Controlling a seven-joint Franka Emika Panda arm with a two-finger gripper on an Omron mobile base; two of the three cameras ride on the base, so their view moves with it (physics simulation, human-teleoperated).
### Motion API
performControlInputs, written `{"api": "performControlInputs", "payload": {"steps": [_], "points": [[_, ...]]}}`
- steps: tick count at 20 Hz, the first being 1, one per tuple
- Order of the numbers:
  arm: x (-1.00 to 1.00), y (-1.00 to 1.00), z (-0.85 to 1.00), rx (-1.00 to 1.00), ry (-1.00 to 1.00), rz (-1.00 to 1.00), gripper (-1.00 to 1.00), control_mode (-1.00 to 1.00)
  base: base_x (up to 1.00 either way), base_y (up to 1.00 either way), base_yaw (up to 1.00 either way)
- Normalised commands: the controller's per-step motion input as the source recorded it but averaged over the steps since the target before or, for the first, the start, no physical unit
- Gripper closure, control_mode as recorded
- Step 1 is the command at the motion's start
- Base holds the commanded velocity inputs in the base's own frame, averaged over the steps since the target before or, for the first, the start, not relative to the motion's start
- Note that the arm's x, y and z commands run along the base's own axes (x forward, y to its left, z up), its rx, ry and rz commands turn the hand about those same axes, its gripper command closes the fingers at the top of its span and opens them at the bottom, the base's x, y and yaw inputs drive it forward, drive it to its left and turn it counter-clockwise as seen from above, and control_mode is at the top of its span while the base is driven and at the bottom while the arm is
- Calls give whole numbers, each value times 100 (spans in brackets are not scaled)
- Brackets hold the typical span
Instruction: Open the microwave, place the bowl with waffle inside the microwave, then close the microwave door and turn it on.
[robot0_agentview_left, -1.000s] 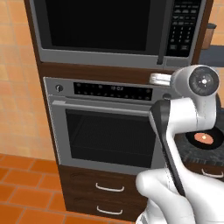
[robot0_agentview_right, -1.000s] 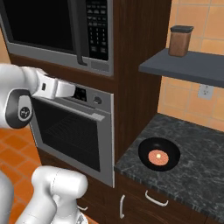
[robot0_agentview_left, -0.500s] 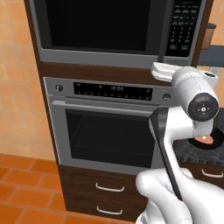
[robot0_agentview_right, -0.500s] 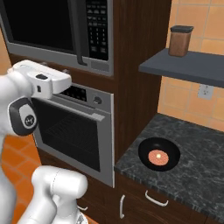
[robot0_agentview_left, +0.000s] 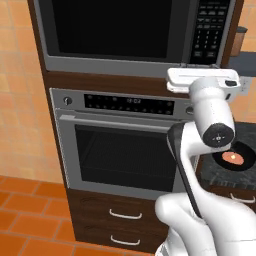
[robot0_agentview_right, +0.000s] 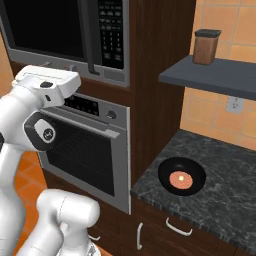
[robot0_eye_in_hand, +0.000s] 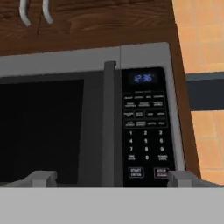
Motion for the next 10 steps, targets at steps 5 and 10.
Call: {"api": "performControlInputs", "payload": {"steps": [5, 10], "points": [[50, 11, 24, -11, 17, -7, -100, -100, 0, 0, 0], [38, 0, 8, 0, 14, -11, -100, -100, 0, 0, 0]]}}
